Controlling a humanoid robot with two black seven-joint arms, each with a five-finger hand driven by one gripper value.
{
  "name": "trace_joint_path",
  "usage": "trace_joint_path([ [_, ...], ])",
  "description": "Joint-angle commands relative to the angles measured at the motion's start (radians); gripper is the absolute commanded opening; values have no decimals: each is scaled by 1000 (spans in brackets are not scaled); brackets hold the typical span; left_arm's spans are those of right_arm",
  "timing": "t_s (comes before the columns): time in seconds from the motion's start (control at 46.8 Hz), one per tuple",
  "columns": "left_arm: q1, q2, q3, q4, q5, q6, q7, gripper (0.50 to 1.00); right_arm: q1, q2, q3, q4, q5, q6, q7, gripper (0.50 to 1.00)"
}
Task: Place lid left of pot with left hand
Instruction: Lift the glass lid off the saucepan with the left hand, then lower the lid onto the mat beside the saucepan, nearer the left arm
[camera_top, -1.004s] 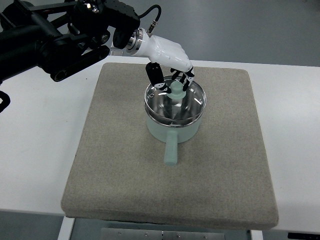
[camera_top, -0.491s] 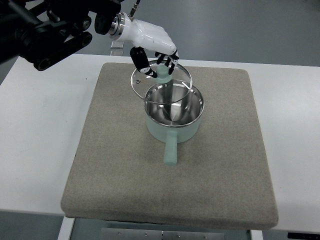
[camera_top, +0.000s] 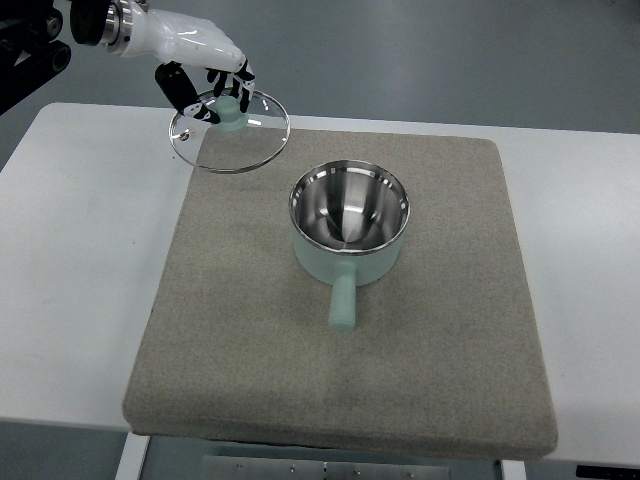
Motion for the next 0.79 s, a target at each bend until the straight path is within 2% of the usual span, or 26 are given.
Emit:
trace_joint_path([
  [0.0,27,11,2,-1,-7,2,0,500,0,0,0,0,0,0,0,924],
  [0.406,99,5,11,14,-7,35,0,500,0,0,0,0,0,0,0,924],
  [0.769,134,-107,31,95,10,41,0,500,-2,0,0,0,0,0,0,924],
])
